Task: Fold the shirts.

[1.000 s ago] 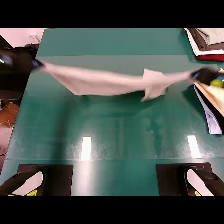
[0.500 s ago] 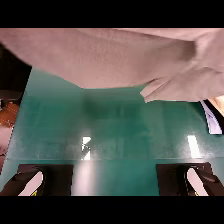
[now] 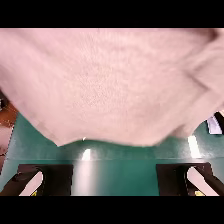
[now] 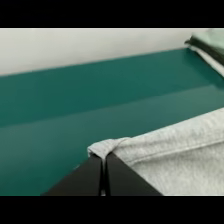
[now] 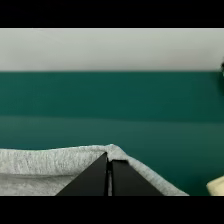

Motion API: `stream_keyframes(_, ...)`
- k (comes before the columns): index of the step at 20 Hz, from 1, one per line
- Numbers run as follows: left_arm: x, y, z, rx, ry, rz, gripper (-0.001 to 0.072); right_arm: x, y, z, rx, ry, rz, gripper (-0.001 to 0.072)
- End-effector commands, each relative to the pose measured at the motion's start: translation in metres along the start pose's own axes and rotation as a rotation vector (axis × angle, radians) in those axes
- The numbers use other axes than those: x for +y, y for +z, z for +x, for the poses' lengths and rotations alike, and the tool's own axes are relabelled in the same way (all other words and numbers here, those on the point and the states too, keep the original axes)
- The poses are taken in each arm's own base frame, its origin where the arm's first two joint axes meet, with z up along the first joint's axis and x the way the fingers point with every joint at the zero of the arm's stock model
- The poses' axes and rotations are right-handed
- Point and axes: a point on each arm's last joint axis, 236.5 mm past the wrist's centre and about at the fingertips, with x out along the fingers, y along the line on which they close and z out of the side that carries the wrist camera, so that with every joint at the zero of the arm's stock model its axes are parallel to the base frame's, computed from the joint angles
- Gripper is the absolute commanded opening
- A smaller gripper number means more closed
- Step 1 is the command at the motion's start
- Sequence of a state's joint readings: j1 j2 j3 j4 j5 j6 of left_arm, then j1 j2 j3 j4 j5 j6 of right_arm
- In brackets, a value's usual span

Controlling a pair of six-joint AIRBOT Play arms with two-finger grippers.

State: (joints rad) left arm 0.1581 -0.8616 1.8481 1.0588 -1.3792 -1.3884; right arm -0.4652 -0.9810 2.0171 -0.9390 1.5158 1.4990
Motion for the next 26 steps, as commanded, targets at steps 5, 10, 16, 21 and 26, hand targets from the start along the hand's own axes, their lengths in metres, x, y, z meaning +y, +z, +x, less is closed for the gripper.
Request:
stream_keyframes(5, 0.067, -0.219, 0.138, 0.653, -0.041, -0.281, 0.0022, -0.042, -0.214, 0.177, 0.862, 0.059, 0.209, 0.0012)
stream_keyframes(10, 0.125, -0.276, 0.237, 0.64, 0.014, -0.331, 0.0022, -0.063, -0.281, 0.305, 0.843, 0.029, 0.277, 0.0012)
stream_keyframes(16, 0.168, -0.254, 0.313, 0.35, 0.081, -0.363, 0.0022, -0.094, -0.257, 0.391, 0.529, -0.038, 0.286, 0.0011)
stream_keyframes(21, 0.16, -0.248, 0.33, 0.3, 0.077, -0.245, 0.0022, -0.099, -0.231, 0.4, 0.427, -0.035, 0.216, 0.0011)
stream_keyframes(26, 0.142, -0.287, 0.317, 0.481, 0.012, -0.204, 0.0022, -0.102, -0.282, 0.371, 0.671, -0.07, 0.123, 0.0011)
